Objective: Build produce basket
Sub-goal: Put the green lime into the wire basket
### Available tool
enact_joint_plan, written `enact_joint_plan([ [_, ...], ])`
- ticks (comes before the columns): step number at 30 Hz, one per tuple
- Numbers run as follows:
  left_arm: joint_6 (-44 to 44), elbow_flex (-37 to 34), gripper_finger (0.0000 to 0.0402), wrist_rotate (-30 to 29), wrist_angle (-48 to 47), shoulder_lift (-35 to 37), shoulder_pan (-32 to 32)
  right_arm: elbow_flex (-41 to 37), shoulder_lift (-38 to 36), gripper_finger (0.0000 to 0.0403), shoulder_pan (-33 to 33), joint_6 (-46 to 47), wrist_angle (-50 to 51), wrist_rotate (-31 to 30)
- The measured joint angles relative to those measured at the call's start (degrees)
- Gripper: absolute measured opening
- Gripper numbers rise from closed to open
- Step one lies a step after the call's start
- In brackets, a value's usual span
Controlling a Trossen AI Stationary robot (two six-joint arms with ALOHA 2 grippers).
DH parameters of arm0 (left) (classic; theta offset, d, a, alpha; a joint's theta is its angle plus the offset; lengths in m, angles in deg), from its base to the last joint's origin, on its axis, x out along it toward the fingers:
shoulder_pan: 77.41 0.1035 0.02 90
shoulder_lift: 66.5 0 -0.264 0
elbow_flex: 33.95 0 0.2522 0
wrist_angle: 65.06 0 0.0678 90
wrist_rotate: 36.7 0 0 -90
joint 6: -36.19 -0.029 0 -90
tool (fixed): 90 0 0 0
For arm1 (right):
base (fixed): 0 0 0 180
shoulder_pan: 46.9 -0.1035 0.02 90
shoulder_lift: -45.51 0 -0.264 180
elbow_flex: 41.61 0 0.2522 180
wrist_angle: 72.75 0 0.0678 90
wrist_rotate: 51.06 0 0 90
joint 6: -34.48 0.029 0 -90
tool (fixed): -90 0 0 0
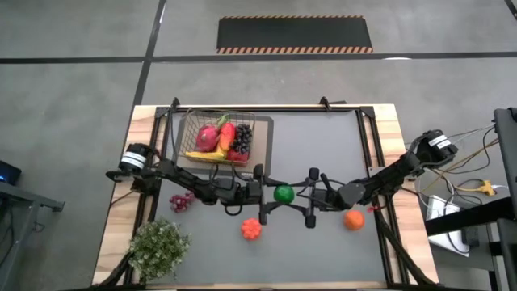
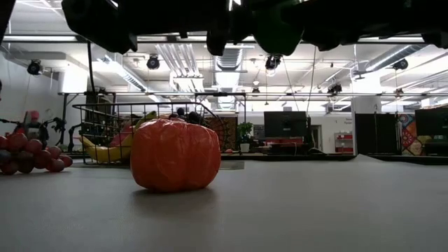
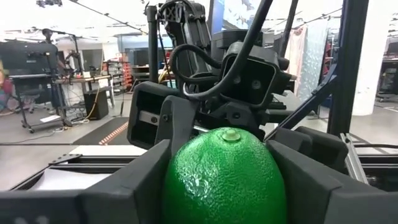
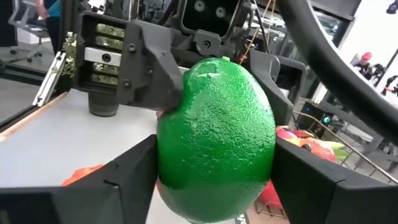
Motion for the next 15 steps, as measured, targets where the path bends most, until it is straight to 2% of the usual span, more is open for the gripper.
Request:
enact_joint_plan([
  [4, 0.03, 0.02, 0.0216, -1.62, -0.05, 0.00, 0.03, 0.01, -0.02, 0.0300, 0.03, 1.12, -0.04, -1.15],
  [10, -0.21, -0.41, 0.0216, -9.13, -1.91, 0.88, 0.00, 0.04, -2.08, 0.0361, 0.09, 2.29, 1.28, -1.87],
  [15, -0.40, -1.03, 0.0216, -21.95, -13.50, 6.12, 0.01, 0.07, -7.89, 0.0368, 0.03, 5.22, 10.29, -5.59],
])
